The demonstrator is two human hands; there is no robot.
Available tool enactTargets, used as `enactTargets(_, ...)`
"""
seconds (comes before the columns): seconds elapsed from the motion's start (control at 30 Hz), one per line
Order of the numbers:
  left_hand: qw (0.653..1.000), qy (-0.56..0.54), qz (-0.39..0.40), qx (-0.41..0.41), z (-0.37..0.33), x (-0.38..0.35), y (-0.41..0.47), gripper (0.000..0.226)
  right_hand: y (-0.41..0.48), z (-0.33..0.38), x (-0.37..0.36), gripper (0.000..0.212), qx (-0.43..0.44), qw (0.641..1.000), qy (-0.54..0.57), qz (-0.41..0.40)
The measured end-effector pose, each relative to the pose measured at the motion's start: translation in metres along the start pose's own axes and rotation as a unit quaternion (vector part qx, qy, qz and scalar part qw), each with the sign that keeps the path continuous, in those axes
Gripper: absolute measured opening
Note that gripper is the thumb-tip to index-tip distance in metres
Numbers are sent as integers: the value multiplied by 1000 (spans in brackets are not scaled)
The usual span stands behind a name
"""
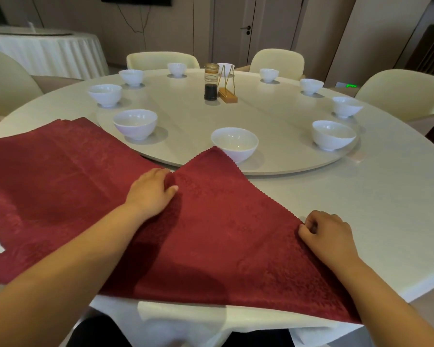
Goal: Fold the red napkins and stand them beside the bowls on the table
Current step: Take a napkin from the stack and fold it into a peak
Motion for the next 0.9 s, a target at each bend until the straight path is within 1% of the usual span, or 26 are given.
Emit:
enactTargets(0.07,999,-22,11,34,10,0,11,53,1,0,-1,29,2,1000,1,-1)
enactTargets(0.17,997,-60,4,43,10,0,18,49,2,0,-1,30,10,1000,-6,-5)
enactTargets(0.23,994,-96,5,52,8,-2,20,43,3,1,-1,30,10,1000,-5,-4)
enactTargets(0.33,991,-122,-7,60,10,-3,22,29,4,1,-2,33,8,1000,-2,-1)
enactTargets(0.5,990,-117,-18,79,28,10,17,22,11,12,-5,28,23,1000,0,13)
enactTargets(0.6,988,-114,-33,99,51,22,13,20,22,31,-11,27,50,999,2,17)
enactTargets(0.7,984,-119,-39,126,71,27,10,19,35,48,-21,23,64,997,-21,28)
enactTargets(0.8,981,-132,-34,138,80,23,12,15,45,55,-29,24,56,997,-34,40)
enactTargets(0.9,981,-131,-27,141,80,15,18,17,49,54,-31,19,37,997,-44,47)
Point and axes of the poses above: each hand's wrist, its own y-axis towards the middle knuckle, its own x-axis out of the back of the hand, z = x × y, the point moved 7 cm from there along y, towards the middle knuckle, and after that the axes turned 7 degrees about y, right-handed, at the moved point
